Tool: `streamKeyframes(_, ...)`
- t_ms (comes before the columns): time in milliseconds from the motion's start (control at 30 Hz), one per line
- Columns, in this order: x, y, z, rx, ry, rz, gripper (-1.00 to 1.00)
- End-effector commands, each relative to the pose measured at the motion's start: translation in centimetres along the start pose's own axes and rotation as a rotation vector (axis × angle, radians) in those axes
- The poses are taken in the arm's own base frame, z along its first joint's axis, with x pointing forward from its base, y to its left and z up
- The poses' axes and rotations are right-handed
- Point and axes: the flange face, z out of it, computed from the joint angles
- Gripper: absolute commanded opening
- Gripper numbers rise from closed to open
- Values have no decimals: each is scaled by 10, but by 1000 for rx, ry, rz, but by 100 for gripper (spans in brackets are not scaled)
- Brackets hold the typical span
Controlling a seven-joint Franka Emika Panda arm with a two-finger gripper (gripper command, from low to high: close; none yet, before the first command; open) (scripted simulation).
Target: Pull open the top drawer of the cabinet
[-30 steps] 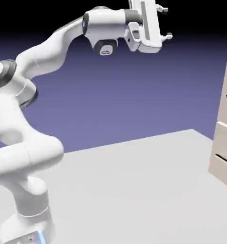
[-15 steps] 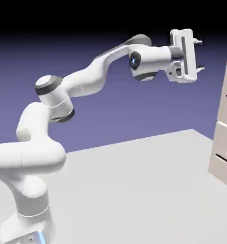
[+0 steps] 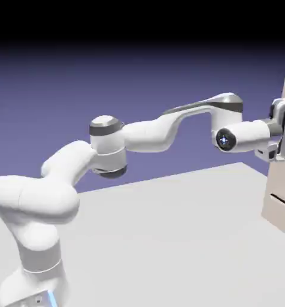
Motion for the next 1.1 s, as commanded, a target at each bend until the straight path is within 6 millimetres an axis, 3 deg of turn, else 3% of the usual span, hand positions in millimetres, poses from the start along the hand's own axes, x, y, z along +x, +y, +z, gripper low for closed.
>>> streamKeyframes(0,0,0,6,0,0,0,0)
streamKeyframes(67,1,0,17,0,0,1,0)
streamKeyframes(100,1,0,17,0,0,1,-100)
streamKeyframes(233,1,0,-1,0,0,1,-100)
streamKeyframes(533,1,0,-65,0,0,0,-100)
streamKeyframes(1067,1,0,-214,0,0,1,-100)
